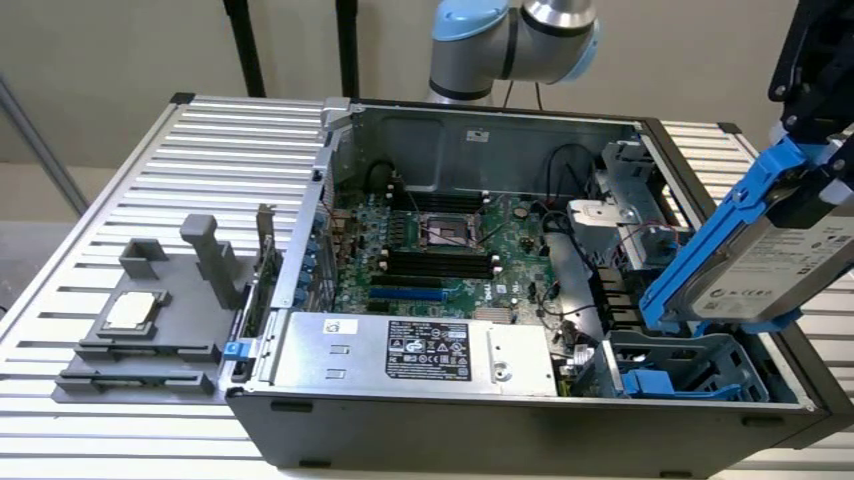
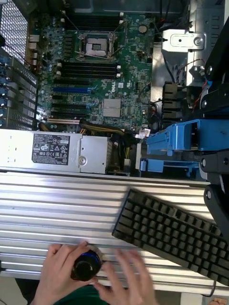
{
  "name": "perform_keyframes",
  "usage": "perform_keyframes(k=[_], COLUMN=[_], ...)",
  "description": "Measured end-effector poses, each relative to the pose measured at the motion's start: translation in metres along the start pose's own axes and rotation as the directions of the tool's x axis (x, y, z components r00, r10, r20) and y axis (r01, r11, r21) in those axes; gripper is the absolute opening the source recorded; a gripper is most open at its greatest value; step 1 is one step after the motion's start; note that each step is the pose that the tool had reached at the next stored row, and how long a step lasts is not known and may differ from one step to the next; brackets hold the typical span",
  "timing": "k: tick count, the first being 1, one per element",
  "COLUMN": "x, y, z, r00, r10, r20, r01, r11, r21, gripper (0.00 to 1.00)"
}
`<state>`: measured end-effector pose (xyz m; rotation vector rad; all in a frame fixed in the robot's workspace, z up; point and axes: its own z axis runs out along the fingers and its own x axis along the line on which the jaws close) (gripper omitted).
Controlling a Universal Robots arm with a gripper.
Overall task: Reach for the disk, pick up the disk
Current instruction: 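Pick up the disk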
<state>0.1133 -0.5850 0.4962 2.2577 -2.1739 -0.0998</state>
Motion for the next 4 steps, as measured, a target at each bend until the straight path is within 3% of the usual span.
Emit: perform_keyframes(k=[4], x=[0.0], y=[0.0], z=[0.0], r00=[1.0], r10=[0.0], r20=[0.0], r01=[0.0], r11=[1.0], r21=[0.0], gripper=[0.33])
